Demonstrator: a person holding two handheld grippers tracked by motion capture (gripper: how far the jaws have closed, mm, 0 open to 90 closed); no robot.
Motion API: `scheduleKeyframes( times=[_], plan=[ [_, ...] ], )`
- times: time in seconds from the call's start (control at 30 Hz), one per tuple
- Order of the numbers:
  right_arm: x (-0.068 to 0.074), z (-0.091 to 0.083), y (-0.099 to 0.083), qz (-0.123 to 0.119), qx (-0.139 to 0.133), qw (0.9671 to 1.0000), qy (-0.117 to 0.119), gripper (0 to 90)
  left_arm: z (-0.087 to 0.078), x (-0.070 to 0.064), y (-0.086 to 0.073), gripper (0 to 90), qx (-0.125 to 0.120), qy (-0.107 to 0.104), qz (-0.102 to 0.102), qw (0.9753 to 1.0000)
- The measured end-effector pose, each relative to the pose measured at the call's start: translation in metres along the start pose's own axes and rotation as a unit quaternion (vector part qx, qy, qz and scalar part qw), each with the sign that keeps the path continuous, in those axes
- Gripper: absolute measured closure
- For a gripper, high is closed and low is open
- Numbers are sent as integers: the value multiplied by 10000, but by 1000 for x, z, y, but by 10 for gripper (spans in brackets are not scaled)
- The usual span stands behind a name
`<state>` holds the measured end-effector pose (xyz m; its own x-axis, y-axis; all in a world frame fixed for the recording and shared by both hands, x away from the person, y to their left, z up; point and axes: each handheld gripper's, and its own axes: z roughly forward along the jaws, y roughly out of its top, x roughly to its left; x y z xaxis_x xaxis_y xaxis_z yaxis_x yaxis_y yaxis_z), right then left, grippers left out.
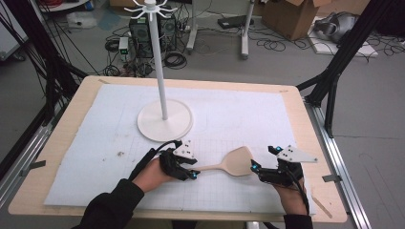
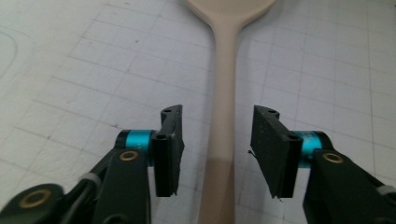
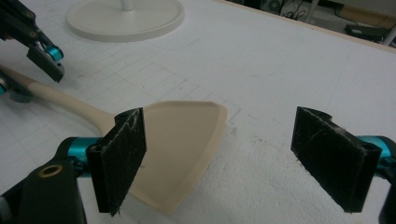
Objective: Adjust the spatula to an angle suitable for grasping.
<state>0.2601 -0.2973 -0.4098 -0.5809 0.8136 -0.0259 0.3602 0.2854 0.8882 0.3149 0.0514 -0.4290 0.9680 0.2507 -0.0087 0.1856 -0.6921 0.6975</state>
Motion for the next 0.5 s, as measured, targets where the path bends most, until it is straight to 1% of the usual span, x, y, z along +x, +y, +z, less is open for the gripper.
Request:
scheduleKeyframes(
  times=[0.03, 0.07, 0.1, 0.13, 0.2, 0.23, 0.27, 0.3, 0.4, 0.5],
  plan=[
    [0, 0, 0, -1, -20, 10000, -12, 170, 2, 0, 1, 565, 54, 11, 48, 10000],
    [0, 0, 0, -23, -31, 10000, -18, 171, 4, 0, 1, 580, 70, -5, 44, 10000],
    [-1, -1, 0, -13, -29, 10000, -27, 171, 6, 0, 1, 613, 114, -7, 61, 9999],
    [-1, -1, 0, -13, -29, 10000, -27, 171, 7, 1, 1, 613, 166, -18, 88, 9998],
    [-1, -1, -1, 8, -21, 10000, -25, 172, 7, 1, 1, 661, 167, -36, 105, 9998],
    [0, -2, -1, 33, -7, 10000, -30, 172, 7, 2, 0, 722, 150, -95, 150, 9997],
    [-1, -2, -1, 8, -34, 10000, -41, 173, 7, 1, 0, 759, 143, -87, 230, 9996],
    [-1, -2, -1, 5, -35, 10000, -39, 173, 7, 1, 0, 763, 147, -86, 277, 9995],
    [0, -2, -1, 12, -33, 10000, -50, 175, 7, 3, 1, 770, 176, -168, 334, 9991],
    [0, -3, 0, 23, -36, 10000, -58, 176, 5, 4, 1, 771, 77, -224, 363, 9991]
  ],
)
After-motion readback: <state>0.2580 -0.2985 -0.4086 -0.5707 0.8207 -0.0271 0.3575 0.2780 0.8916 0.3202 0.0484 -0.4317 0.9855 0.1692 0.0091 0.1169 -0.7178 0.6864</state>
